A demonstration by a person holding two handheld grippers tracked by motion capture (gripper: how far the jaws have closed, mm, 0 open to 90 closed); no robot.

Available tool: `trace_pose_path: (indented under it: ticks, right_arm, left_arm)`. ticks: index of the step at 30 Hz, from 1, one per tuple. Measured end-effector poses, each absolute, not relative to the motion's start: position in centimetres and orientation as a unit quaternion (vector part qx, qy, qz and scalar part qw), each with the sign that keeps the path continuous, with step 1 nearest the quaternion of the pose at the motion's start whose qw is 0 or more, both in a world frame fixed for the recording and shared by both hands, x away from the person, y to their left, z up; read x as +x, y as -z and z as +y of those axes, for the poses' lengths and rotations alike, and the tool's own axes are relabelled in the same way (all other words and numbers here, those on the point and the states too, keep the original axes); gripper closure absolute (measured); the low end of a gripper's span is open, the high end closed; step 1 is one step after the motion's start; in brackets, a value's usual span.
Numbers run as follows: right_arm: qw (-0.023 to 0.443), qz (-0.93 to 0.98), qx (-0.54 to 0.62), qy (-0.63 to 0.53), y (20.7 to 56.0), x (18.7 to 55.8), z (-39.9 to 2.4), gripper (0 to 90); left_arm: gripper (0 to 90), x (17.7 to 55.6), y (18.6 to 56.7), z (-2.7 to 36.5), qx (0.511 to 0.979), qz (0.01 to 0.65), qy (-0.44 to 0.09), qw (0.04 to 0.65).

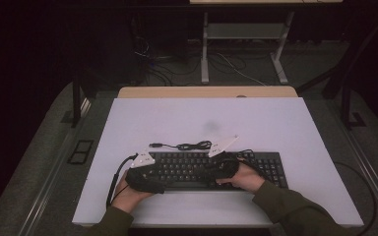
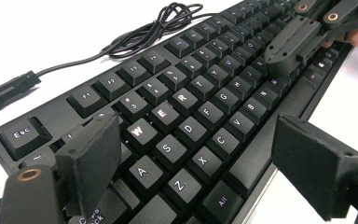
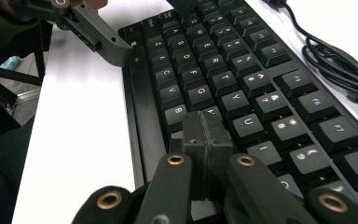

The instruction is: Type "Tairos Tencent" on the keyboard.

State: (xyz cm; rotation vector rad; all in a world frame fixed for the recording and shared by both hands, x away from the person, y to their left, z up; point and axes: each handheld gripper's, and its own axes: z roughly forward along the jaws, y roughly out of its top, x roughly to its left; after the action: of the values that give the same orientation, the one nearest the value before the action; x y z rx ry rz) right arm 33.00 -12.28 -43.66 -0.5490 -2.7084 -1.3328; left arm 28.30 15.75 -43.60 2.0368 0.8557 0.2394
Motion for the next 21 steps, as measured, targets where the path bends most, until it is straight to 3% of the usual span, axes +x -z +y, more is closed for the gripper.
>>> trace_pose_path:
  ticks: [21]
  right_arm:
    - [0.029,-0.896,-0.163,0.412,44.10,32.79,-11.18,89.5]
  left_arm:
    - [15.4,28.15,43.61,15.95,0.821,0.347,-0.099,0.444]
